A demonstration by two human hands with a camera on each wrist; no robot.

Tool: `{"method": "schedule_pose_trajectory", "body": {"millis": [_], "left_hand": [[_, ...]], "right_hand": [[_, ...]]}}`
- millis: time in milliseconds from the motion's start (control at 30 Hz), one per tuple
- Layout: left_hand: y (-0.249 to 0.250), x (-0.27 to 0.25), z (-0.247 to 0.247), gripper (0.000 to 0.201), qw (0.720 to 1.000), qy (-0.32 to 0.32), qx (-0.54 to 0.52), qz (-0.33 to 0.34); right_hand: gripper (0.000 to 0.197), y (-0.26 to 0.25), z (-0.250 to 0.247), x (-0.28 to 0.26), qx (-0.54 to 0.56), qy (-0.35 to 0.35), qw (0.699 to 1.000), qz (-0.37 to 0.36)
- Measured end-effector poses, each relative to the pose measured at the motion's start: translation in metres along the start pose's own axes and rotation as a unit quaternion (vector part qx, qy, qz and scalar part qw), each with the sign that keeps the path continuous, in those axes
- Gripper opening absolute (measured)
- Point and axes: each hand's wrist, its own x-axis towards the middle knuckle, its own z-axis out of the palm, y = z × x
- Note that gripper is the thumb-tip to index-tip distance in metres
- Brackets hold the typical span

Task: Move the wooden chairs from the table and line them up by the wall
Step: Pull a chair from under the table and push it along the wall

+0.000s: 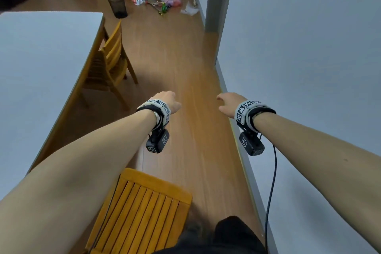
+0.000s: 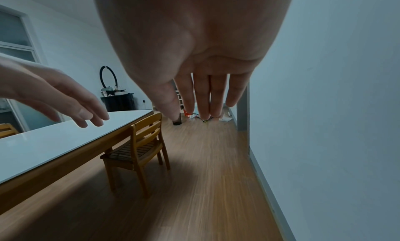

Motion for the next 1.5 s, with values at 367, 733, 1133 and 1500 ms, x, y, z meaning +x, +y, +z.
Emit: {"method": "schedule_pose_trajectory", "body": {"millis": [367,733,1133,1500], "left_hand": [[0.039,0.191,-0.063,0.044,0.996,0.021,-0.008,-0.081],[-0.011,0.333,-0.121,0.051,0.979,0.025,-0.071,-0.189],[-0.213,0.554,-0.205,0.036,0.951,0.050,-0.132,-0.275],[-0.362,0.686,-0.225,0.040,0.904,0.031,-0.187,-0.384]], "right_hand": [[0.053,0.069,-0.060,0.237,-0.005,-0.022,0.998,-0.063],[0.056,0.031,-0.115,0.452,-0.051,-0.088,0.984,-0.144],[0.057,-0.174,-0.150,0.742,-0.107,-0.120,0.959,-0.233],[0.054,-0.342,-0.150,0.930,-0.137,-0.157,0.915,-0.344]]}}
